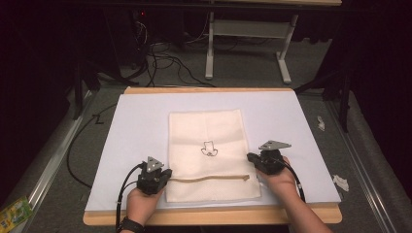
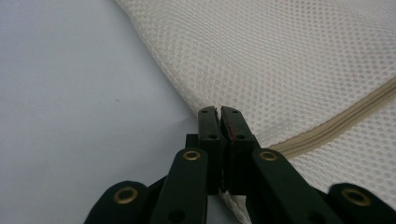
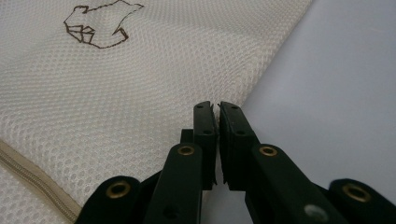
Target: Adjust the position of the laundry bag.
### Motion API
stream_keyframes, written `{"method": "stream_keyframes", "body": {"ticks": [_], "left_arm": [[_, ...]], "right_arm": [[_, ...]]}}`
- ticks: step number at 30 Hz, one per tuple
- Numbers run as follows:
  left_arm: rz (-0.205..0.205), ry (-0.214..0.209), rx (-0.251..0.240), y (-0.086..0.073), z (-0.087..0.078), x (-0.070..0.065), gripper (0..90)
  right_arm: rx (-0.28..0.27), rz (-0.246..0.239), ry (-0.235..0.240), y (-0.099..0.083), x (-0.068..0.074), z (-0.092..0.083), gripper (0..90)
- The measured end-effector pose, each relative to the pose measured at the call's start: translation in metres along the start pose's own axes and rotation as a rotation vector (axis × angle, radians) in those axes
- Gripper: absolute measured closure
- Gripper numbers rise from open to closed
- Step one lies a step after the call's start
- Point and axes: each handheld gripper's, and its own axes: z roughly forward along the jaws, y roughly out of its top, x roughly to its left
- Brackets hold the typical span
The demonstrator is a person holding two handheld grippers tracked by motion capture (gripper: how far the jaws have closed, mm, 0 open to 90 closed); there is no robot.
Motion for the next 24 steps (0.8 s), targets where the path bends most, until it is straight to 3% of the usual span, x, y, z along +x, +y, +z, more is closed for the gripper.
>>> {"method": "stream_keyframes", "body": {"ticks": [5,14,19,24], "left_arm": [[-0.010,0.005,-0.015,0.010,0.013,-0.004,88.1],[0.016,0.004,-0.021,0.023,0.028,-0.016,88.1],[-0.005,0.026,-0.036,0.026,0.033,-0.012,88.1],[0.000,0.022,-0.036,0.026,0.033,-0.011,87.6]], "right_arm": [[-0.011,0.024,-0.029,-0.001,-0.010,-0.004,87.3],[-0.030,0.060,-0.060,-0.005,-0.034,-0.008,87.0],[-0.015,0.059,-0.058,-0.009,-0.036,-0.004,86.1],[-0.017,0.064,-0.059,-0.009,-0.035,-0.004,84.2]]}}
